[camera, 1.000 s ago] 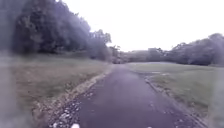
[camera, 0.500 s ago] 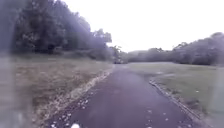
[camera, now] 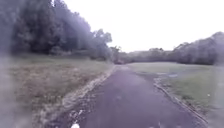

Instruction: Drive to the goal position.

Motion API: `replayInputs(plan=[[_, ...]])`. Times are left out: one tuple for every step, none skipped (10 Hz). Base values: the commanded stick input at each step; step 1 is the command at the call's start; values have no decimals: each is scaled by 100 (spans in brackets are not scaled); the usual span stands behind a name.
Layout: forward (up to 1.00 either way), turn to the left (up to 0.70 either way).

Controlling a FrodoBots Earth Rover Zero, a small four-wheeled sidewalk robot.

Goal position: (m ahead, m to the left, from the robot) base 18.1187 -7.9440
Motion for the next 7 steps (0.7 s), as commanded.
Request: replayInputs(plan=[[70, 0], [70, 0], [70, 0], [70, 0], [70, 0], [70, 0], [70, 0]])
